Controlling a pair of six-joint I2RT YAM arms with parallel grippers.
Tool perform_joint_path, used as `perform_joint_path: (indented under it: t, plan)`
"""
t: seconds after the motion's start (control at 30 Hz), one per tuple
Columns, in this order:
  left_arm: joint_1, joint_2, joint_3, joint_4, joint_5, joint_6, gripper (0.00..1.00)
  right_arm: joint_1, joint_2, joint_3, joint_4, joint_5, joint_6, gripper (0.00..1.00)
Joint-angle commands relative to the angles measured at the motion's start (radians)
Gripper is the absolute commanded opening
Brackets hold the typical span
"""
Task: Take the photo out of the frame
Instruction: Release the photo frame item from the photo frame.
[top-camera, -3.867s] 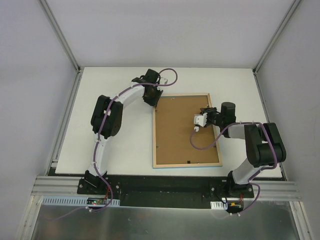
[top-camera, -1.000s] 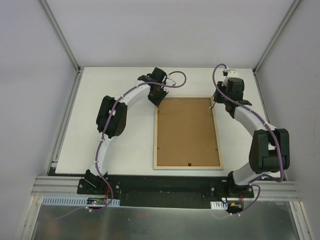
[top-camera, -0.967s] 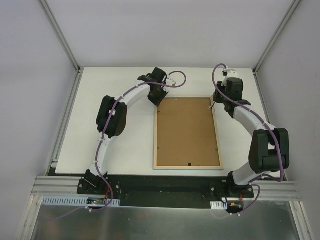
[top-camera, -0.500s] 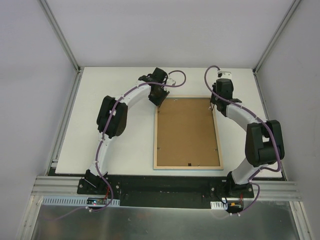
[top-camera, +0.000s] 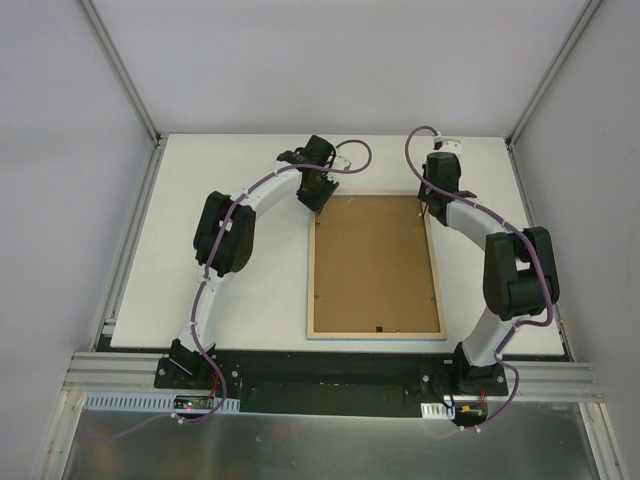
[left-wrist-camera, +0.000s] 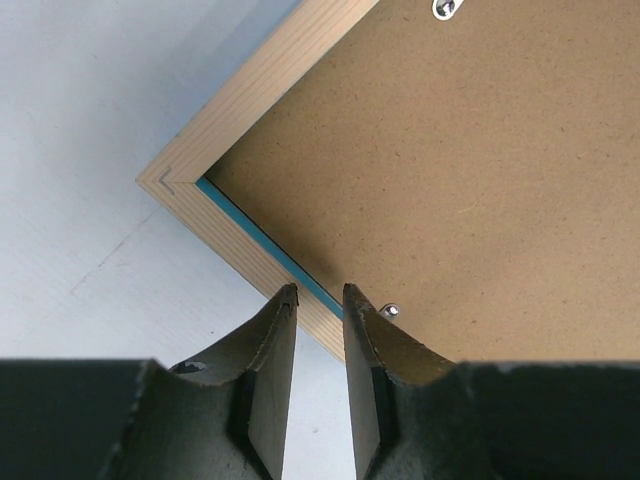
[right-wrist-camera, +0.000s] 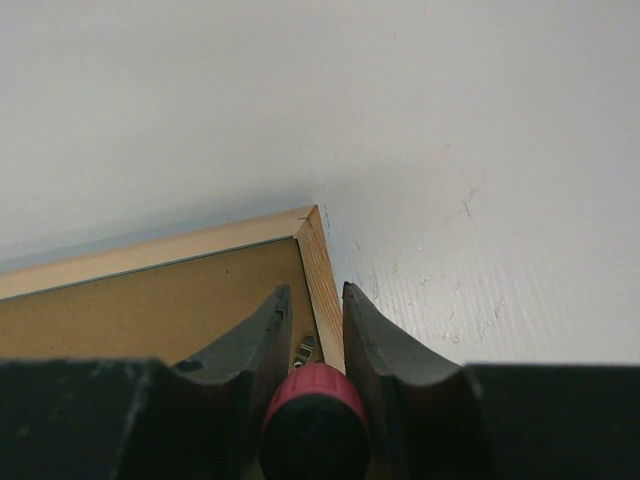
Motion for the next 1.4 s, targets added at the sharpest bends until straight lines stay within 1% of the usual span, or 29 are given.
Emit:
perform_joint_path:
  t: [0.0,0.13,0.4,0.5,0.63,0.73,0.87,1.0,1.07,1.2,1.23,1.37]
  plan:
    - [0.019,0.041,0.0,-0.005,-0.062,-0.007,0.25,-0.01,0.019,0.04,0.035,0.026,0.053,0.01]
    - [0.02,0.044,-0.006,-0.004,-0.067,-0.007,0.25,-0.024,0.021,0.033,0.047,-0.017,0.113,0.01]
    - [0.02,0.045,-0.014,-0.005,-0.054,-0.007,0.23,-0.054,0.03,0.007,0.1,-0.111,0.173,0.01]
    - [0.02,0.045,-0.019,-0.005,-0.053,-0.005,0.22,-0.06,0.037,0.003,0.12,-0.173,0.176,0.01]
    - [0.02,0.045,-0.023,-0.005,-0.047,-0.002,0.21,-0.06,0.053,0.013,0.125,-0.215,0.167,0.01]
    - [0.02,0.045,-0.025,-0.004,-0.048,-0.004,0.21,-0.053,0.054,0.01,0.127,-0.195,0.145,0.0]
    - [0.022,0.042,-0.029,-0.004,-0.054,-0.004,0.21,-0.054,0.005,-0.016,0.145,-0.102,0.096,0.01]
    - [0.025,0.032,-0.028,-0.005,-0.042,-0.005,0.21,-0.059,-0.084,-0.052,0.197,-0.114,0.026,0.01]
    - [0.028,0.016,-0.025,-0.005,-0.025,-0.008,0.22,-0.059,-0.133,-0.069,0.2,-0.147,0.007,0.01]
    - [0.037,-0.039,-0.025,0.001,0.021,-0.007,0.27,-0.06,-0.235,-0.111,0.214,-0.226,-0.04,0.01]
    - [0.039,-0.056,-0.026,0.001,0.03,-0.007,0.3,-0.062,-0.263,-0.124,0.214,-0.241,-0.051,0.01]
    - [0.04,-0.125,-0.037,0.004,0.065,-0.002,0.44,-0.067,-0.373,-0.156,0.17,-0.316,-0.091,0.01]
